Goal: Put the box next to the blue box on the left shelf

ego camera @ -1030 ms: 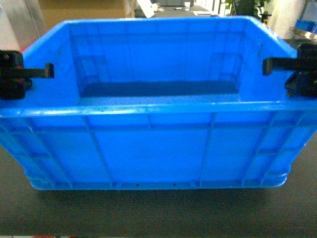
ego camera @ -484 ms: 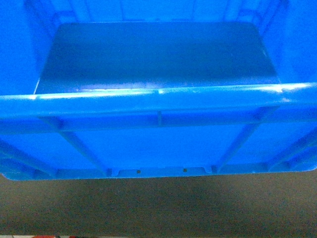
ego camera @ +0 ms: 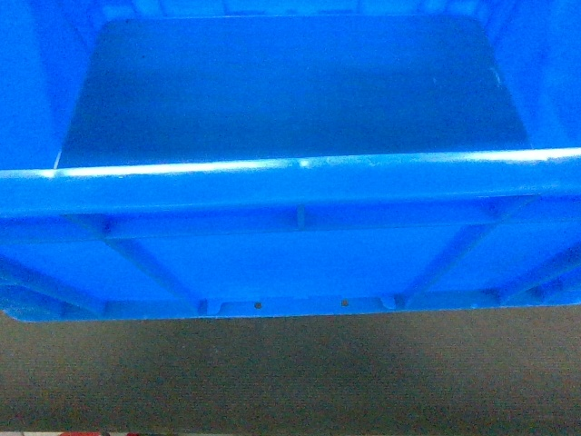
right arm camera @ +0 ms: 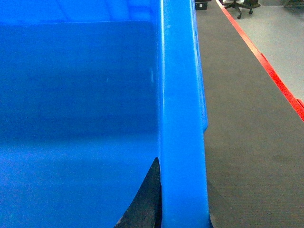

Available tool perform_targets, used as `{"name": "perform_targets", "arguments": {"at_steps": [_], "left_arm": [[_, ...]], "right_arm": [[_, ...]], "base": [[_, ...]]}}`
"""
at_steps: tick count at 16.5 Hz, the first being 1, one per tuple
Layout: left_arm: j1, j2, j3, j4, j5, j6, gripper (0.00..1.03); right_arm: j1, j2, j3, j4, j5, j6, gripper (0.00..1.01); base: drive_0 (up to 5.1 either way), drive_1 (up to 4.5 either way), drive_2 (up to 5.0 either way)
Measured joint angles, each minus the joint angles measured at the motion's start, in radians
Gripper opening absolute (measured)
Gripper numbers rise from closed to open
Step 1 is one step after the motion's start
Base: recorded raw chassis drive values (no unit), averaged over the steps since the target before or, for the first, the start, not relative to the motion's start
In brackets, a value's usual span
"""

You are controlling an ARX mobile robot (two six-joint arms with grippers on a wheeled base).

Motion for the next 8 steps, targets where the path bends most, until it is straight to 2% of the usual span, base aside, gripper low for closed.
{"name": "perform_targets", "arguments": {"at_steps": [6, 8], "left_arm": [[0.000, 0.000, 0.000, 0.000, 0.002, 0.000, 0.17], [0.000, 0.000, 0.000, 0.000, 0.002, 0.000, 0.17]], "right_arm": [[0.000, 0.000, 0.000, -0.003, 0.002, -0.001, 0.08], [0.000, 0.000, 0.000, -0.002, 0.002, -0.001, 0.08]], "base": [[0.0, 0.00, 0.0], [-1.5, -1.46, -1.5]]}}
